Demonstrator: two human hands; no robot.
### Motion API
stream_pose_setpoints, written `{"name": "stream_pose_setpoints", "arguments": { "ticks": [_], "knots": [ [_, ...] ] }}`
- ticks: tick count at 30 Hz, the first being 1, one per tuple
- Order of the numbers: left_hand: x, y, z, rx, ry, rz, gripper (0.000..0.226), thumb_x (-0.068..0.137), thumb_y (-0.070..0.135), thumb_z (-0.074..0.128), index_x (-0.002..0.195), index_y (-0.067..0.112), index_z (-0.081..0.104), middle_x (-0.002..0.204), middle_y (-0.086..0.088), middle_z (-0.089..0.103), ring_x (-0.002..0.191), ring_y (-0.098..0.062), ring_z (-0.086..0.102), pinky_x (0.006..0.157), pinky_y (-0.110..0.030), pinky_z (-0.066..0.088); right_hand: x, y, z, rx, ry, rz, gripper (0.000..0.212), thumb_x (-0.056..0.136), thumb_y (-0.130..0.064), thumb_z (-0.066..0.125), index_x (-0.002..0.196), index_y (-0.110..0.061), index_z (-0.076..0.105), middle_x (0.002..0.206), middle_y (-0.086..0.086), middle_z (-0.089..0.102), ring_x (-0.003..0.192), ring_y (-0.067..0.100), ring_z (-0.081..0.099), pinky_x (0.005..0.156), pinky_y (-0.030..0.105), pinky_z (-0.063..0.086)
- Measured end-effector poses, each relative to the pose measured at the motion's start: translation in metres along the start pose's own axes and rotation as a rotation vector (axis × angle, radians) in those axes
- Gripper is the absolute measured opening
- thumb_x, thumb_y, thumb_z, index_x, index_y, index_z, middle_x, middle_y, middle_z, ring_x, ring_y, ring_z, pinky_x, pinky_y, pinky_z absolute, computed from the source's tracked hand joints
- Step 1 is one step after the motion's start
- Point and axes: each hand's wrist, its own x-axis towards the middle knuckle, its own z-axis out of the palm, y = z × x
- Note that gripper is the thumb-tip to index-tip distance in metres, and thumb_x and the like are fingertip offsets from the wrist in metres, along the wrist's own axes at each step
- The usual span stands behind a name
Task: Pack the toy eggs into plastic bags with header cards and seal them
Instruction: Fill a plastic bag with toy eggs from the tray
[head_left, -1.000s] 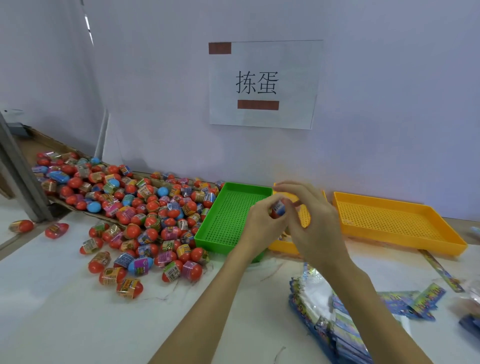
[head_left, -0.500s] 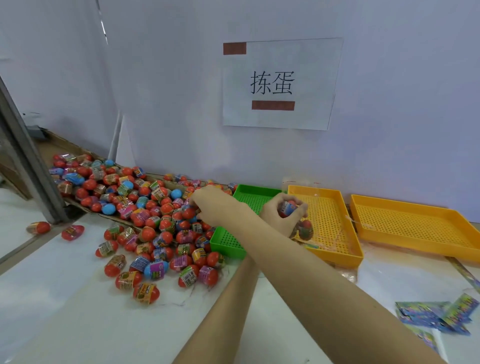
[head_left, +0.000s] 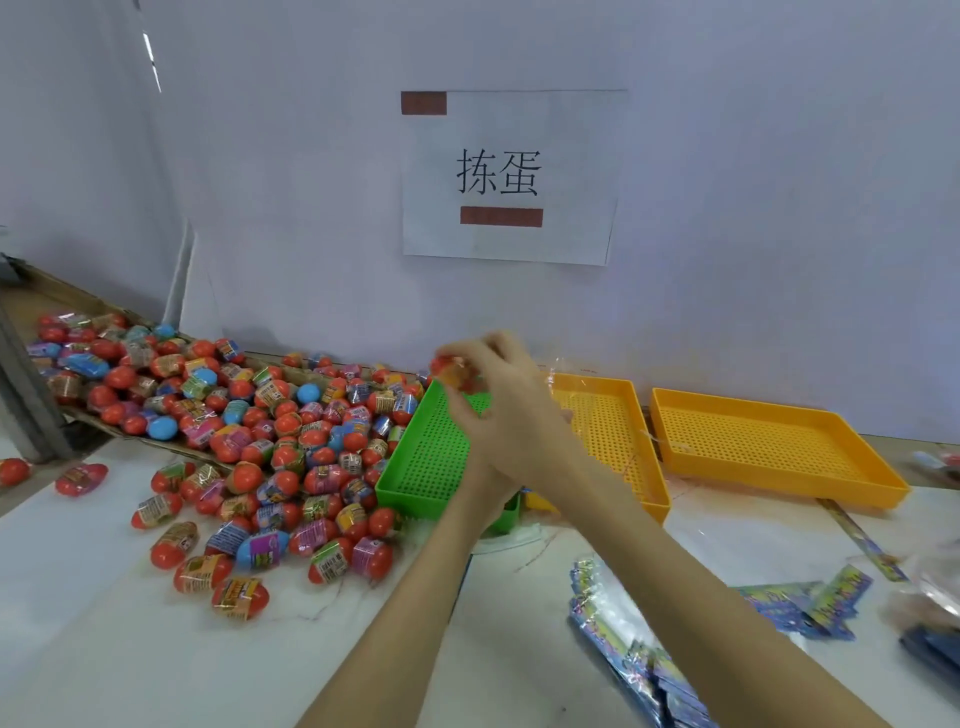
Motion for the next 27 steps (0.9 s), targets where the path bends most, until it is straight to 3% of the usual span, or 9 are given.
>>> {"name": "stream_pose_setpoints", "arguments": {
  "ticks": [1,2,5,8,10,13,16,22,27],
  "knots": [
    [0.006,-0.003,0.002,0.031,0.048,-0.001,0.021,0.102,-0.001,0.059,0.123,-0.003,0.064,0.107,-0.007,0.073,0.09,-0.013,0.063,0.078,-0.031,0.053,-0.014,0.006,-0.015,0.04,0.088,-0.015,0.034,0.095,-0.01,0.069,0.126,-0.019,0.063,0.12,-0.001,0.054,0.102,0.011,0.064,0.093,0.026,0.055],
    [0.01,-0.001,0.004,0.035,0.088,-0.01,0.016,0.1,0.004,0.064,0.115,0.002,0.069,0.103,-0.008,0.074,0.086,-0.014,0.062,0.075,-0.031,0.051,-0.028,0.012,-0.031,0.041,0.169,-0.027,0.034,0.093,-0.006,0.07,0.125,-0.018,0.063,0.117,-0.002,0.056,0.102,0.011,0.064,0.09,0.029,0.056],
    [0.007,0.006,0.001,0.042,0.033,0.028,0.012,0.092,0.023,0.079,0.1,0.021,0.071,0.078,0.011,0.069,0.064,-0.01,0.063,0.056,-0.025,0.049,-0.059,0.035,-0.052,0.061,0.331,0.047,0.033,0.094,-0.007,0.074,0.124,-0.014,0.062,0.115,0.0,0.063,0.107,0.013,0.066,0.086,0.035,0.058],
    [0.002,0.006,0.0,0.049,-0.014,0.058,0.021,0.087,0.038,0.084,0.1,0.029,0.07,0.086,0.007,0.072,0.071,-0.016,0.073,0.058,-0.024,0.053,-0.077,0.045,-0.057,0.143,0.426,0.11,0.032,0.094,-0.009,0.074,0.123,-0.015,0.062,0.114,-0.001,0.067,0.109,0.008,0.067,0.079,0.031,0.06],
    [0.002,0.006,0.002,0.083,-0.021,0.125,0.021,0.087,0.038,0.084,0.101,0.03,0.07,0.089,0.009,0.073,0.07,-0.011,0.073,0.061,-0.02,0.052,-0.08,0.047,-0.059,0.141,0.404,0.108,0.032,0.096,-0.008,0.071,0.124,-0.016,0.061,0.116,-0.001,0.066,0.109,0.009,0.068,0.074,0.034,0.062],
    [0.0,0.009,0.004,0.107,-0.052,0.213,0.022,0.088,0.033,0.083,0.105,0.037,0.072,0.094,0.013,0.075,0.077,-0.005,0.073,0.067,-0.014,0.053,-0.081,0.055,-0.065,-0.051,0.32,0.039,0.028,0.099,-0.008,0.067,0.126,-0.015,0.061,0.118,-0.002,0.061,0.104,0.015,0.068,0.068,0.04,0.061],
    [-0.002,0.009,0.006,0.144,-0.073,0.222,0.03,0.088,0.031,0.083,0.115,0.038,0.071,0.099,0.018,0.075,0.085,-0.004,0.073,0.073,-0.013,0.054,-0.083,0.06,-0.071,-0.161,0.277,-0.002,0.026,0.1,-0.01,0.066,0.125,-0.016,0.062,0.119,-0.003,0.06,0.1,0.015,0.066,0.071,0.034,0.059],
    [-0.002,0.011,0.006,0.123,-0.093,0.246,0.035,0.089,0.025,0.083,0.122,0.026,0.073,0.1,0.008,0.076,0.089,-0.007,0.075,0.073,-0.013,0.056,-0.083,0.062,-0.085,-0.178,0.381,-0.028,0.022,0.103,-0.009,0.063,0.124,-0.013,0.063,0.12,-0.003,0.058,0.098,0.013,0.065,0.068,0.029,0.059],
    [-0.004,0.013,0.008,0.121,-0.081,0.27,0.037,0.088,0.024,0.083,0.124,0.023,0.073,0.101,0.008,0.078,0.095,-0.01,0.074,0.079,-0.015,0.055,-0.086,0.064,-0.09,-0.162,0.259,-0.006,0.025,0.1,-0.01,0.065,0.124,-0.016,0.063,0.121,-0.004,0.059,0.097,0.013,0.067,0.067,0.033,0.06]
  ]
}}
